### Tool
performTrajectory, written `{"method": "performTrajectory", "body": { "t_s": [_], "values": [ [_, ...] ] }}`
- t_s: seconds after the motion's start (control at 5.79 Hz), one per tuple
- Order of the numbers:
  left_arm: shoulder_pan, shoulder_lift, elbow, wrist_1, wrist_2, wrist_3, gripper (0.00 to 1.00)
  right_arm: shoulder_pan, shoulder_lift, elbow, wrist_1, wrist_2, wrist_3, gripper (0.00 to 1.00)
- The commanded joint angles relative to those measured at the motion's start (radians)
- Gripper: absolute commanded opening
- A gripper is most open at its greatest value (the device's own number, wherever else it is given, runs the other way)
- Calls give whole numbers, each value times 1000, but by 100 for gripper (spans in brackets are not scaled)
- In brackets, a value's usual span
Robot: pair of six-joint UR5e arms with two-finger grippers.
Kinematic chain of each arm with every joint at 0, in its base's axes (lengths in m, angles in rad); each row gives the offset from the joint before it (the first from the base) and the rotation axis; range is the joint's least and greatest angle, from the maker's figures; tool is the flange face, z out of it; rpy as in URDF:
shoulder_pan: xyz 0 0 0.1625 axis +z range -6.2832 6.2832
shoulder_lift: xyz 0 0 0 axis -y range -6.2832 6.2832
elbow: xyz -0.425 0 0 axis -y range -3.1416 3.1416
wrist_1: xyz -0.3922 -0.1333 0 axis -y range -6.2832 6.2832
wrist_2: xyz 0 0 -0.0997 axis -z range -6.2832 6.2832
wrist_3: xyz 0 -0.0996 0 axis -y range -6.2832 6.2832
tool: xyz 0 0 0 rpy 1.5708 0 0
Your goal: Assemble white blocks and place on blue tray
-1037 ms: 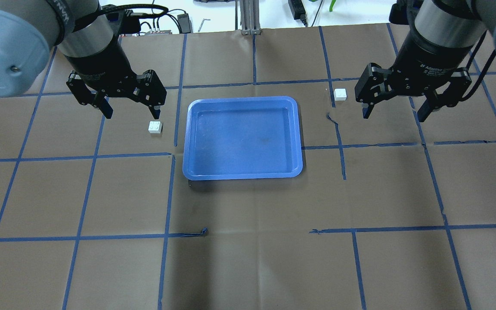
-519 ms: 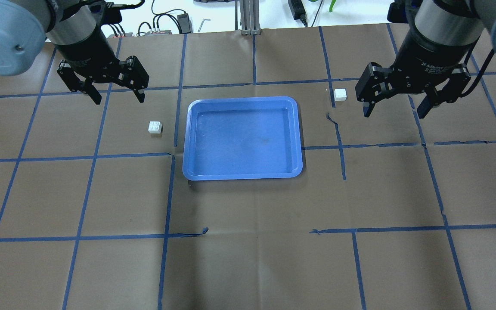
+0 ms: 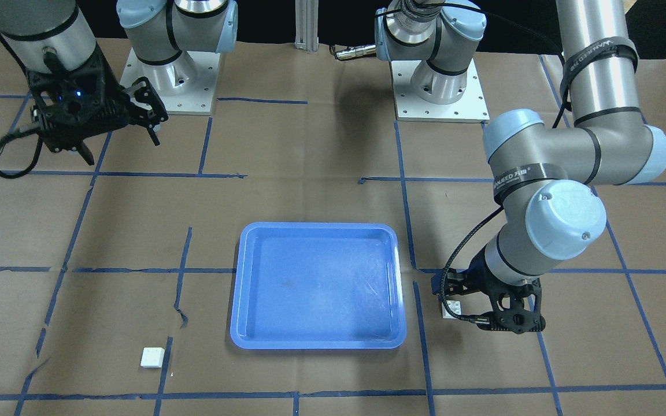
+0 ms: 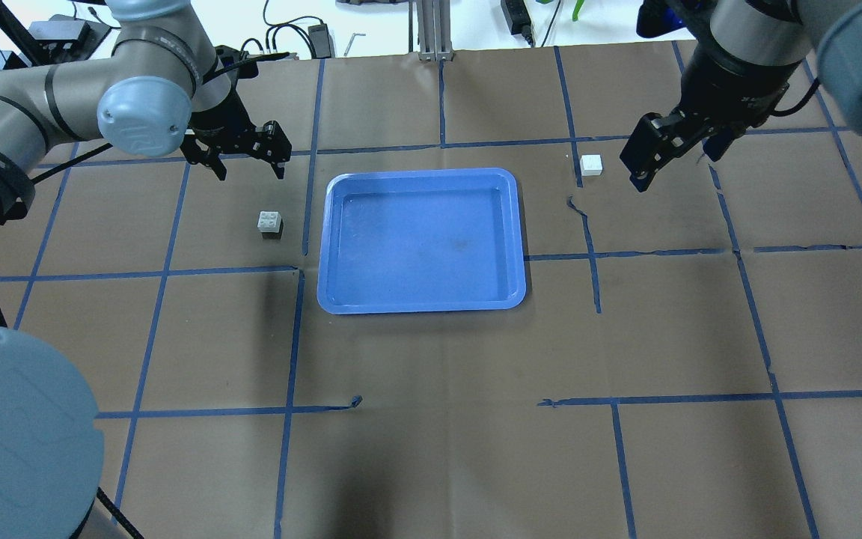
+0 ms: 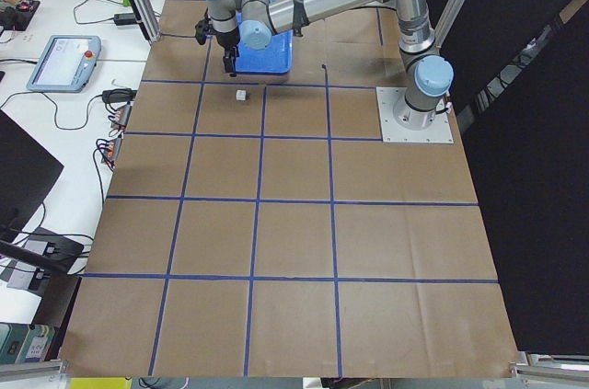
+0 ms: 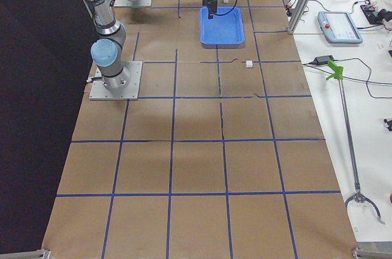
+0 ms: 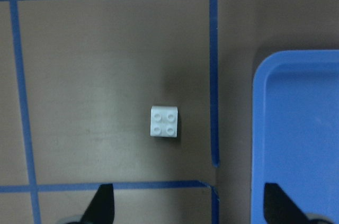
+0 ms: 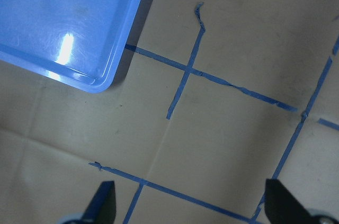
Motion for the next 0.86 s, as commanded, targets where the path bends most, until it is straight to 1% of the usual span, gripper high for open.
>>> {"method": "performTrajectory", "body": {
  "t_s": [0.0,0.17,0.35,0.52,0.69],
  "values": [
    [0,-82,-46,110,3,58,99,-4,75,-7,-132,-6,-454,100],
    [2,-99,-70,138,6,90,97,-34,108,-27,-195,-8,-635,100],
    [2,-117,-103,189,6,104,95,-71,167,-91,-191,6,-752,100],
    [3,-119,-107,190,20,106,82,-76,247,-191,-176,9,-850,100],
    [6,-117,-107,195,41,112,33,-76,337,-277,-174,28,-979,100]
  ]
}}
